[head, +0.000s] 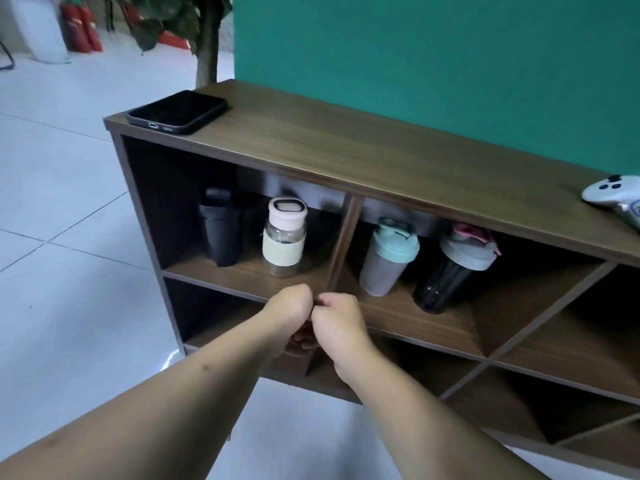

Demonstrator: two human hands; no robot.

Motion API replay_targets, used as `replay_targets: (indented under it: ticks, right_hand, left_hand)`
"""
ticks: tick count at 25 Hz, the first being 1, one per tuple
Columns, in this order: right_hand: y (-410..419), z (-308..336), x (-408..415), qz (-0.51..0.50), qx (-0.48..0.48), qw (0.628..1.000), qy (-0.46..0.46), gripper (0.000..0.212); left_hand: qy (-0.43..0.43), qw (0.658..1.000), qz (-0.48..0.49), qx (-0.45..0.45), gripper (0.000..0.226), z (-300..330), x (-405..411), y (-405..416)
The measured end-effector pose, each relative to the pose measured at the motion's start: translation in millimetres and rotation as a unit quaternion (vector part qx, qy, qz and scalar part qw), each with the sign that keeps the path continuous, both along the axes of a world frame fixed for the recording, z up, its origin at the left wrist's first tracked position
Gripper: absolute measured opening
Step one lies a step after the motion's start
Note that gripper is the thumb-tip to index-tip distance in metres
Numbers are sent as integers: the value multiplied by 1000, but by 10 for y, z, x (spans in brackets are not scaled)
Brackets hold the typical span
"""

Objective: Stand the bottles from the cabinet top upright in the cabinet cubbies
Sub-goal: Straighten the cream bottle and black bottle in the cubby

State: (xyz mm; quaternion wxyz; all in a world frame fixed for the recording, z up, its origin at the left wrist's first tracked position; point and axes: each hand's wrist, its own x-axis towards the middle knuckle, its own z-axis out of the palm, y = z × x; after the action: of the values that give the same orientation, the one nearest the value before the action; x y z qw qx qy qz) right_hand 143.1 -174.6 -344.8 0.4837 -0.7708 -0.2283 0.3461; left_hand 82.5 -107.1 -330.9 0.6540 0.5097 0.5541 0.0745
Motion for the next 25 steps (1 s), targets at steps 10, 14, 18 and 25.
replay_targets:
  ticks: [10, 14, 18, 25]
  right_hand:
    - [1013, -16, -216, -59, 63, 996, 22, 97]
    - [1074, -58, -65, -69, 43, 996, 30, 97]
    - [1126, -180, -40, -45, 77, 996, 28, 73]
    - [1140, -291, -3, -21, 92, 995, 28, 98]
  left_hand:
    - [-267, 949, 166, 20, 58, -303, -119, 811]
    - [-299, 934, 194, -32, 50, -309, -32, 971]
    - [-311, 929, 195, -52, 44, -266, 44, 981]
    - [-308, 926, 205, -73, 48, -212, 13, 1084]
